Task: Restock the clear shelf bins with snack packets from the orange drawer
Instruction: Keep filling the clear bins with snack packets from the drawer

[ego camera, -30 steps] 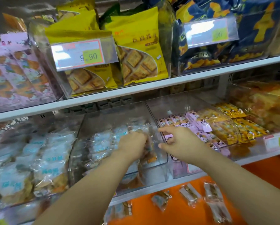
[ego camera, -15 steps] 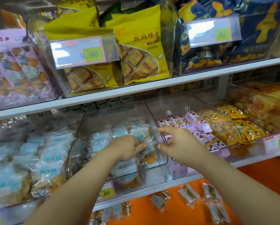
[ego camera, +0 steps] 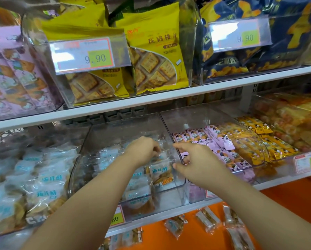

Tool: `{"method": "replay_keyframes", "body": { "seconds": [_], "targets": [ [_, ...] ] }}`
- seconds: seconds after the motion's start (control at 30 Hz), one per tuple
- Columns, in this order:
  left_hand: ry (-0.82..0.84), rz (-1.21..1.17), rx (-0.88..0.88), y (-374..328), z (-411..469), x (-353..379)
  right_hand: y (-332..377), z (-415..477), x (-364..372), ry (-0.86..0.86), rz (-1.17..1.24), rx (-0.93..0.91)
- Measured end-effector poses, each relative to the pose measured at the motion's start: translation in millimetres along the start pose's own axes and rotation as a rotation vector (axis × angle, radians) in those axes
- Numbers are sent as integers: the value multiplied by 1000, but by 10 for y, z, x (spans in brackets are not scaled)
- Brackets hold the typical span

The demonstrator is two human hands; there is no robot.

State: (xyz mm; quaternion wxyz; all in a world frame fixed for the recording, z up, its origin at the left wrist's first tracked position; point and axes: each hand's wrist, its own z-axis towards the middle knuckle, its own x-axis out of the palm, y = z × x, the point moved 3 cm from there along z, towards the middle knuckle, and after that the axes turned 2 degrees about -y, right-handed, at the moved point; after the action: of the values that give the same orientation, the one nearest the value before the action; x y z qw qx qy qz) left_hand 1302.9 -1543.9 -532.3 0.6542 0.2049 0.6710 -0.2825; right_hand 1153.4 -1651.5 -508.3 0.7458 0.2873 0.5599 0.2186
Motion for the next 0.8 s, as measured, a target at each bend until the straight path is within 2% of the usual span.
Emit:
{"method": "replay_keyframes", "body": {
  "seconds": [0.13,0.27,0.4,0.43,0.5,0.57,0.63,0.8],
  "targets": [
    [20,-15,-73,41,121,61,-13,12,-1,8,5,-3],
    [-64,-122,-125,75,96,49,-57,22,-8,9,-10,12],
    [-265,-392,-51,79,-153,-116,-73,20,-2,-3,-28,-9],
    [-257,-401,-6,63,-238,-145,-66,19,-2,-9,-33,-14],
    [-115,-277,52,-7,-381,-119,-57,17,5,-22,-40,-15],
    [4,-48,34,-62,-444,-14,-55,17,19,-24,-48,-15],
    [-12,61,-45,-61,-412,74,-49,11,22,-32,-58,-18],
    [-24,-36,-199,-21,-314,143,-44,14,24,-22,-71,-30]
  ]
}}
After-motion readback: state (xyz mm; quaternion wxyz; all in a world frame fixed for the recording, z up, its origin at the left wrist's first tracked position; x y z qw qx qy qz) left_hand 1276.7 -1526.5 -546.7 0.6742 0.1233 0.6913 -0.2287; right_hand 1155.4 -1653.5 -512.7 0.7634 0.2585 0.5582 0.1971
